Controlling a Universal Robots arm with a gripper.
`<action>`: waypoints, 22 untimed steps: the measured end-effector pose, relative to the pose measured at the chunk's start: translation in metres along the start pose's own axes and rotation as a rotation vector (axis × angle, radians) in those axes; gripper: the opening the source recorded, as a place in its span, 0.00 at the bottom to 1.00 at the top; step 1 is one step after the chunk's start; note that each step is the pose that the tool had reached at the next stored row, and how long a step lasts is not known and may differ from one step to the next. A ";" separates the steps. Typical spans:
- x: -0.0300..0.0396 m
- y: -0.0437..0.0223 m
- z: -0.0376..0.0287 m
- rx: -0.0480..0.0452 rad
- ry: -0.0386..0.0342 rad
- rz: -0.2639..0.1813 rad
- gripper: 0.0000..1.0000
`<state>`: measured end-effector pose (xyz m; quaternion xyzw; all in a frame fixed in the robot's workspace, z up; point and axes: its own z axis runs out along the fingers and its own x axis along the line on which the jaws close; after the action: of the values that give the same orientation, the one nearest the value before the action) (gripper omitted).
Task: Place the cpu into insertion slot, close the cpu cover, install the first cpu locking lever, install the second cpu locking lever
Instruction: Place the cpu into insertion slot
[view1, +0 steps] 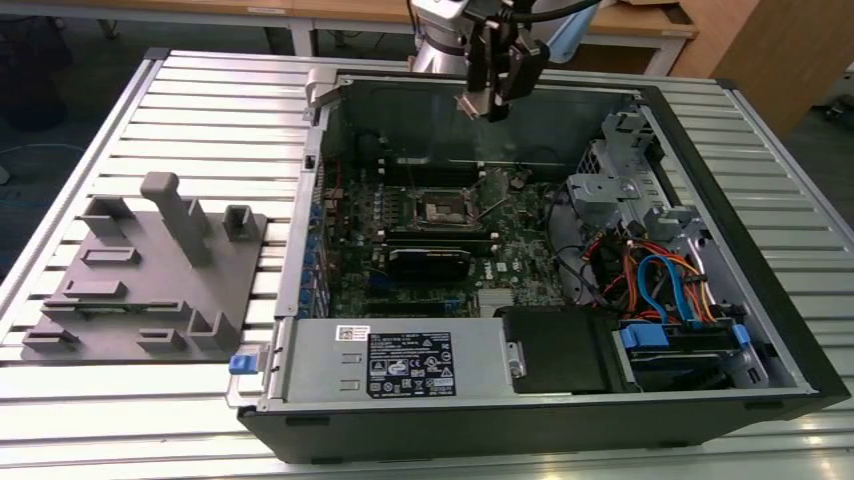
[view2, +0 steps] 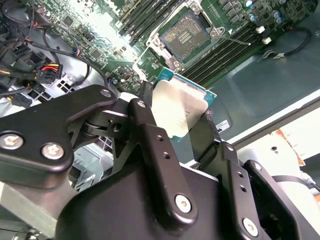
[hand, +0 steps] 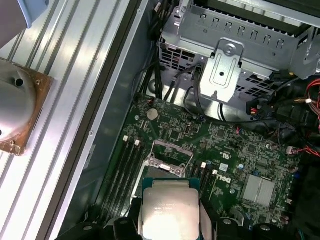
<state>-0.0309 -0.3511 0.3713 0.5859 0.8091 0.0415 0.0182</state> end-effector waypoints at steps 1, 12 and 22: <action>0.0000 0.0000 0.0002 0.0008 0.0002 0.001 0.54; -0.0001 -0.0005 0.0059 0.0203 0.0024 0.040 0.54; -0.0003 -0.0010 0.0114 0.0282 0.0009 0.075 0.54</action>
<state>-0.0309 -0.3512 0.3599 0.6160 0.7871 0.0310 0.0080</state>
